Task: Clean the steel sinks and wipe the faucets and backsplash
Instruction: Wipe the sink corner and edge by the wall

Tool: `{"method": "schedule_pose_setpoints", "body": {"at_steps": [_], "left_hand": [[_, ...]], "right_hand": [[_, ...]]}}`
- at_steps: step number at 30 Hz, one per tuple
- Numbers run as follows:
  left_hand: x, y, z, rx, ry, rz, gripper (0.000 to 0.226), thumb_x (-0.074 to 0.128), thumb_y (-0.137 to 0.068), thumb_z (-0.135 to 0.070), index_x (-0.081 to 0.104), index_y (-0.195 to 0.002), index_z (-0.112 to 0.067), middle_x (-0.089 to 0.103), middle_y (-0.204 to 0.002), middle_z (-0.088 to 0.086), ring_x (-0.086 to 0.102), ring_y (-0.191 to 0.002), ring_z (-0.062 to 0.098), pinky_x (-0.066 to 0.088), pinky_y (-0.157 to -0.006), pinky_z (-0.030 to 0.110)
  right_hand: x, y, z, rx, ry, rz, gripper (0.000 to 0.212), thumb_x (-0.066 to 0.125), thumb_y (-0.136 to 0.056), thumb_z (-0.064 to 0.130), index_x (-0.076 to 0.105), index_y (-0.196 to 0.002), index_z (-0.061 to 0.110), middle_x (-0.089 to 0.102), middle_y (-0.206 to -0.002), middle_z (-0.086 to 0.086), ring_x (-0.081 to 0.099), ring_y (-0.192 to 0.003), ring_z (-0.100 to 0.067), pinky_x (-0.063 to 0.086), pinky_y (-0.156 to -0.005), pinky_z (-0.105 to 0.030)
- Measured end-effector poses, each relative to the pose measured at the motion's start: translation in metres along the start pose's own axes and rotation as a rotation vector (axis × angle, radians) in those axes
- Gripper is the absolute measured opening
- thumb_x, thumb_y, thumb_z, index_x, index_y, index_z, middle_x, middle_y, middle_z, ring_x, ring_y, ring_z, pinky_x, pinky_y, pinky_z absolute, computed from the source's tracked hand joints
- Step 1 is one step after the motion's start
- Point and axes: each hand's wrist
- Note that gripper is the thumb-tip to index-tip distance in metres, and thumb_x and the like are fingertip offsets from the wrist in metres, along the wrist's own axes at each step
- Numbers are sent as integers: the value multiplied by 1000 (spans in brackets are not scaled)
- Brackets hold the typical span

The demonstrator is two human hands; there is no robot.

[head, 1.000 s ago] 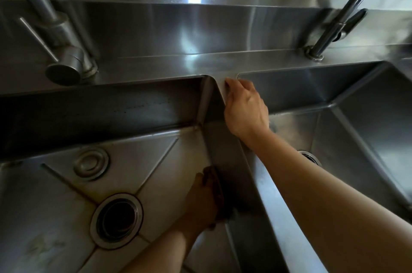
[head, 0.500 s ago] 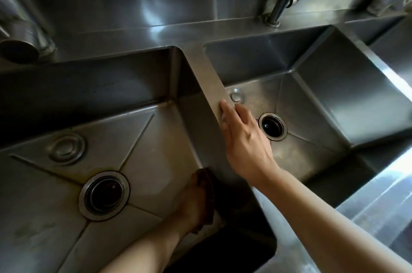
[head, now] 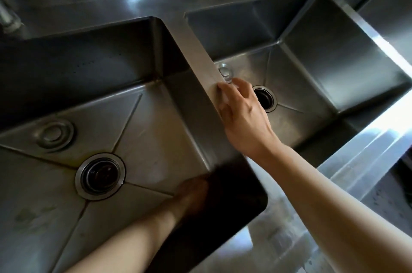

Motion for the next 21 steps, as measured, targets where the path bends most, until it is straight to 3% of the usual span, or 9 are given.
{"method": "schedule_pose_setpoints", "body": {"at_steps": [5, 9, 12, 18, 21], "left_hand": [[9, -5, -6, -54, -135, 45, 34, 42, -99, -23, 54, -129, -11, 55, -133, 9, 53, -122, 25, 42, -101, 33], [3, -1, -5, -16, -121, 107, 37, 46, -97, -24, 50, -132, -15, 55, -129, 11, 56, -116, 30, 44, -94, 35], [-2, 8, -2, 6, -136, 118, 36, 46, -96, -26, 47, -130, -14, 52, -129, 13, 52, -119, 32, 41, -95, 40], [5, 39, 31, -24, -70, 146, 44, 35, -95, -54, 55, -119, -24, 59, -119, 4, 58, -111, 29, 44, -85, 35], [10, 54, 41, -58, -74, 98, 46, 34, -94, -57, 59, -115, -26, 62, -119, 1, 59, -110, 23, 43, -83, 29]], "right_hand": [[-6, 14, 2, 53, -3, 23, 47, 40, -87, 22, 48, -133, 19, 32, -146, -16, 46, -122, -36, 46, -87, -39], [-5, 17, 10, 97, 35, 44, 48, 46, -91, 12, 40, -139, 19, 25, -149, -15, 41, -126, -37, 43, -89, -38], [-7, 22, 20, 105, 53, 22, 49, 46, -87, 8, 45, -136, 12, 25, -150, -19, 34, -130, -39, 40, -95, -43], [8, 36, 42, -66, 114, -48, 47, 35, -80, 17, 63, -114, -1, 41, -139, -30, 37, -129, -48, 41, -99, -55], [19, 44, 57, -155, 149, 58, 43, 37, -85, 18, 67, -109, 1, 41, -142, -25, 35, -133, -43, 40, -101, -51]]}}
Point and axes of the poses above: each hand's wrist, its own y-axis away from the middle knuckle, its own x-axis out of the palm, z = x × y
